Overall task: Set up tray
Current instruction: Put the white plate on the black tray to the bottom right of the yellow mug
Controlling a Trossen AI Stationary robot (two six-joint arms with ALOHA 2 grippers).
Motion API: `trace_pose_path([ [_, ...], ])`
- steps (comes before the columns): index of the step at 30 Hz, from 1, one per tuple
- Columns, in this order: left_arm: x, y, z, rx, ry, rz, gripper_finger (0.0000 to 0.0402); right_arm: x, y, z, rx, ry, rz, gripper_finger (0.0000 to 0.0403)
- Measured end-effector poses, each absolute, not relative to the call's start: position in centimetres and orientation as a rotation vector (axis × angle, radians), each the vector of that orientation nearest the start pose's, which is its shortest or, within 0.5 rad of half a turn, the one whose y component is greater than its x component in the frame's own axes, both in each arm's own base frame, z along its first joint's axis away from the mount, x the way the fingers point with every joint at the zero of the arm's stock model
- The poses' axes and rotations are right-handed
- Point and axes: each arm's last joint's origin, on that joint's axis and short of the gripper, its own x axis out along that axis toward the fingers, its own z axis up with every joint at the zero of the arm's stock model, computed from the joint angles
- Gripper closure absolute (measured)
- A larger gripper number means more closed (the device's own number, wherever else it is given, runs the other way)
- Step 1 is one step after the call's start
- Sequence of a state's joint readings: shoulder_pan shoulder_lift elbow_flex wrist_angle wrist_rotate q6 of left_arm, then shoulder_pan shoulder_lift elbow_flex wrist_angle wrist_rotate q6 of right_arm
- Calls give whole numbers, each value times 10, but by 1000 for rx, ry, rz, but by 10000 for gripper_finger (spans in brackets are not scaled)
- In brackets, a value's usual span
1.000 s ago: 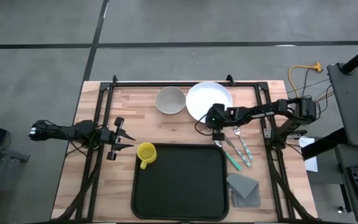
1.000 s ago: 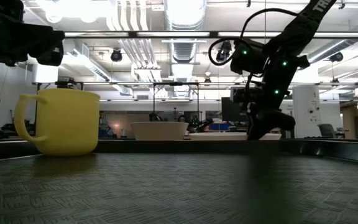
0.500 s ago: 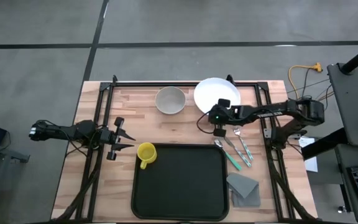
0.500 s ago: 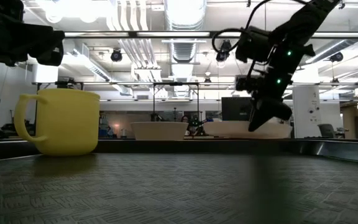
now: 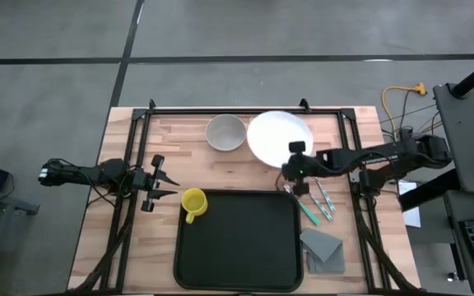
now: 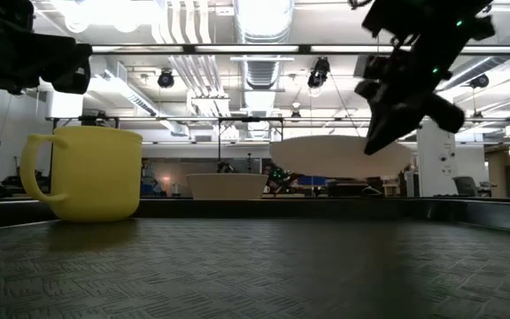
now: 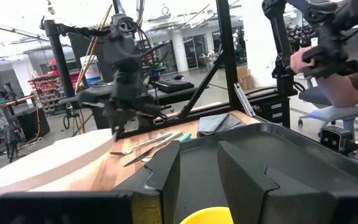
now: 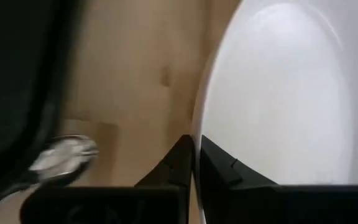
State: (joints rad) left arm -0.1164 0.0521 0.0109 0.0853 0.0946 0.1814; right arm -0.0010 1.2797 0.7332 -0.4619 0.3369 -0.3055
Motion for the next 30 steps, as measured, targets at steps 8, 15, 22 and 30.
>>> trace_pose_path([
  [8,99,-14,171,180,-63,-206,307,241,34,207,-591,982,131,395],
  [15,99,-14,171,180,-63,-206,307,256,71,214,-695,951,296,395],
  [22,99,-14,171,180,-63,-206,307,275,106,217,-742,1002,408,394],
  [30,99,-14,171,180,-64,-207,307,299,143,215,-757,1007,613,394],
])
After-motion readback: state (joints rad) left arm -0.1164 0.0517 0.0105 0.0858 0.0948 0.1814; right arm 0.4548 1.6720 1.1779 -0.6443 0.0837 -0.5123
